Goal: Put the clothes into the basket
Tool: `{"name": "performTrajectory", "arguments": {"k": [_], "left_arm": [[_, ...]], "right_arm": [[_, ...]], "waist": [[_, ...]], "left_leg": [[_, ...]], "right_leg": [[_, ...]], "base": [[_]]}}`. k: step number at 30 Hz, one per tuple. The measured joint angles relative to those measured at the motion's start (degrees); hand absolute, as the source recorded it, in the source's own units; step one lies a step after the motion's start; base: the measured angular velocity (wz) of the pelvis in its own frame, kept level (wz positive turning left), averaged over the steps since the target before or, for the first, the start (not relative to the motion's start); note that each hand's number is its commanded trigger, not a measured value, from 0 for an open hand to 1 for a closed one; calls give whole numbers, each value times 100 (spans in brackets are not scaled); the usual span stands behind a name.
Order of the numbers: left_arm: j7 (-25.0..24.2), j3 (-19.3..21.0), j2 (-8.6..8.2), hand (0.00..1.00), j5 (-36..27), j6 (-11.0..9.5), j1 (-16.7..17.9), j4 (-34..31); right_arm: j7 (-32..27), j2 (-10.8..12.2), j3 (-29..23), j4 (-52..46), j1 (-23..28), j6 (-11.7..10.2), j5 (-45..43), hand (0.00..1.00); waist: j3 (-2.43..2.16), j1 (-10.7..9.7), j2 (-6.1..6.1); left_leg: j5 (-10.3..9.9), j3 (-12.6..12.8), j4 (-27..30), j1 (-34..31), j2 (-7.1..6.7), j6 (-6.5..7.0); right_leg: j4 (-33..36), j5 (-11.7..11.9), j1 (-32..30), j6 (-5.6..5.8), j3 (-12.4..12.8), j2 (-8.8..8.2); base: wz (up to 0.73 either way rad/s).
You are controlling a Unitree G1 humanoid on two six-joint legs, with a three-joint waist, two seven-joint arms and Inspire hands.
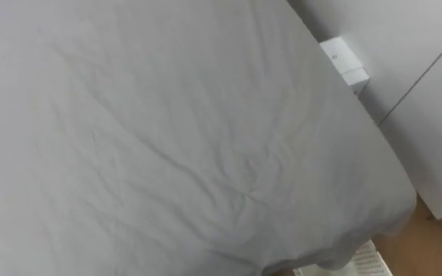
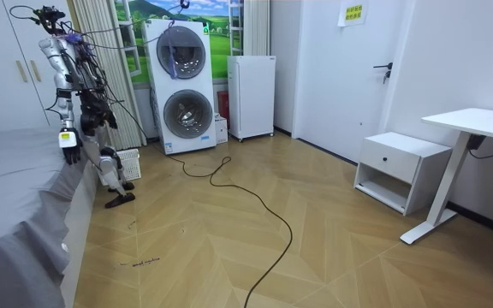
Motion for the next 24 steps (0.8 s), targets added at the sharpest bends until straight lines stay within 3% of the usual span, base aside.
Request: {"name": "performTrajectory", "arguments": {"k": [3, 5, 11, 19, 24], "left_arm": [[107, 21, -20, 0, 43, 0, 22, 7], [150, 161, -69, 0, 116, -25, 38, 8], [259, 416, -156, 0, 234, -271, 57, 7], [204, 455, -210, 0, 334, -434, 59, -1], [119, 466, -388, 0, 399, -598, 54, -5]], "right_arm": [[51, 148, 57, -6, 66, 93, 164, 0], [137, 266, 68, -3, 136, 151, 188, 0], [682, 559, 477, 14, 225, 347, 171, 0], [1205, 576, 1201, 13, 173, 457, -11, 0], [1331, 571, 1467, 24, 163, 574, -139, 0]], "waist": [[-17, 17, -77], [-5, 96, -141], [-8, 307, -362], [-28, 578, -427], [-20, 783, -432]], "left_leg": [[-1, -161, 0, 170, -8, -5], [-6, -233, -13, 317, -17, -13], [-18, -464, -17, 567, -44, -29], [-36, -761, -87, 711, -103, -32], [-39, -856, -91, 734, -125, -36]], "right_leg": [[-163, 12, 323, 10, -166, -8], [-240, 11, 516, 17, -248, -14], [-351, -35, 933, 36, -317, -23], [-495, -55, 1238, 63, -600, -42], [-501, -61, 1328, 73, -811, -55]], "base": [[30], [23], [20], [18], [13]]}}
